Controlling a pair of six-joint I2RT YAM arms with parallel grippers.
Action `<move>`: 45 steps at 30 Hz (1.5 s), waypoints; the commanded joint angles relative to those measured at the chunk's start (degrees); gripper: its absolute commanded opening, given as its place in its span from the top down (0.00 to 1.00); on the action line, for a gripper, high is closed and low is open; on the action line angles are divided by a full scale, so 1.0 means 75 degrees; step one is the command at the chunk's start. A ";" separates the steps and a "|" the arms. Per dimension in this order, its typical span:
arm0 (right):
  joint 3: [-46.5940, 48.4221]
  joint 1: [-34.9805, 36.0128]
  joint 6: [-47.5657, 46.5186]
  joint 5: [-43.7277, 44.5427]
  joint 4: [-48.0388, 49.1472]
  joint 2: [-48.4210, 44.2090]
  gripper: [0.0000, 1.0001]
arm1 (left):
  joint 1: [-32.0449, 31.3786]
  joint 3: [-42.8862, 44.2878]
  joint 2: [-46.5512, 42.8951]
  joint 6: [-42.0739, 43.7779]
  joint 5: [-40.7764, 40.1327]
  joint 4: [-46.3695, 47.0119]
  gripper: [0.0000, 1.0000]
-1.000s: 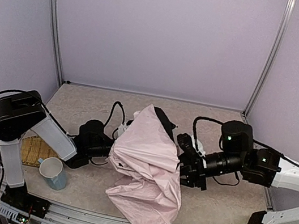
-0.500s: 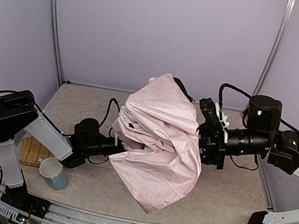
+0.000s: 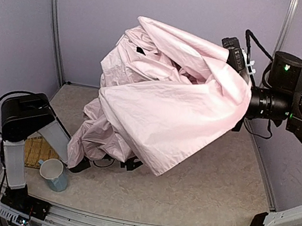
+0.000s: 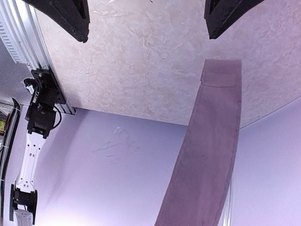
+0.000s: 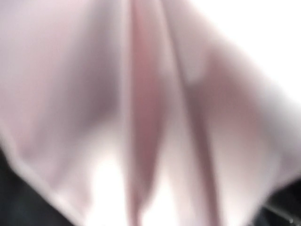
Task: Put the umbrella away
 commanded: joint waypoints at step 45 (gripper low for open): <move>-0.1373 -0.2219 0.0823 0.3037 0.0848 -0.0772 1.00 | -0.2669 -0.2040 -0.4161 0.0618 0.0364 -0.2651 1.00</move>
